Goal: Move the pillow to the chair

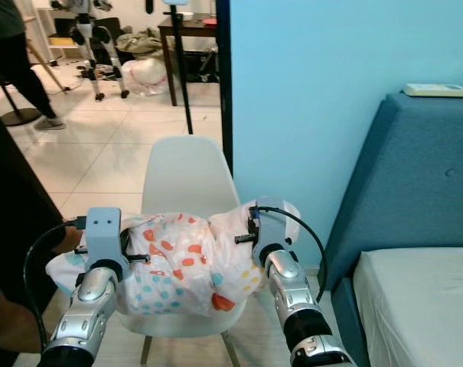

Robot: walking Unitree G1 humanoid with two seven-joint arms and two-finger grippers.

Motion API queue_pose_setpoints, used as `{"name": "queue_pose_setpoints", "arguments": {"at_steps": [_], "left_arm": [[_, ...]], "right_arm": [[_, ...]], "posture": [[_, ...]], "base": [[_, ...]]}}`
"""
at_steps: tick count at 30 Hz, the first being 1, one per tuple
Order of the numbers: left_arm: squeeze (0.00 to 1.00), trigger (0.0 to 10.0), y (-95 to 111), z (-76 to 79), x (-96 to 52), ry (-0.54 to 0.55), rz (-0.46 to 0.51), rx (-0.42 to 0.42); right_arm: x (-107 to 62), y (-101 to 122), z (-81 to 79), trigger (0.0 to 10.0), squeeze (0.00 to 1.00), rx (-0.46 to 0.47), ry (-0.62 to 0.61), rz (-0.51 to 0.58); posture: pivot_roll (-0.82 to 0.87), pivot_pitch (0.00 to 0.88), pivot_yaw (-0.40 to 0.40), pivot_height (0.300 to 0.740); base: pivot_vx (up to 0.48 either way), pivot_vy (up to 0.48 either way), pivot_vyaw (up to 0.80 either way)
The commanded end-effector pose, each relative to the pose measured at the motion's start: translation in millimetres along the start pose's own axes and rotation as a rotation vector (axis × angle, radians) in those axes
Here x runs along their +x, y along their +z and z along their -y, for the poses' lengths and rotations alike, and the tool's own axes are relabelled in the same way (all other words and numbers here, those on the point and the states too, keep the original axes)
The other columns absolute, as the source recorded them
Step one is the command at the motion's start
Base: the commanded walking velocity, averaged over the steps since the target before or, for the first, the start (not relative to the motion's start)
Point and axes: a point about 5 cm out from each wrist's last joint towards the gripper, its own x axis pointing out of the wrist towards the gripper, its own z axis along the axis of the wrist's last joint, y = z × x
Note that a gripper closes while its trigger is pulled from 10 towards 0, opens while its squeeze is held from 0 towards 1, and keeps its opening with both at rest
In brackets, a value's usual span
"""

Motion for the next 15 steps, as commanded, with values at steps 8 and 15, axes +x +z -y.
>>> {"name": "queue_pose_setpoints", "arguments": {"at_steps": [8, 15], "left_arm": [[0.0, 10.0, 7.2, 11.9, 6.5, -0.092, 0.02, 0.062], [0.0, 10.0, 9.8, 9.4, 8.9, -0.086, 0.03, 0.078]], "right_arm": [[3.7, 8.0, -5.1, 10.0, 0.0, 0.016, 0.038, 0.032], [3.5, 9.2, -4.1, 10.0, 0.0, 0.02, 0.036, 0.039]], "posture": [[0.06, 0.0, -0.046, 0.708], [0.06, 0.0, -0.048, 0.678]], "base": [[0.0, 0.0, 0.0], [0.0, 0.0, 0.0]]}}
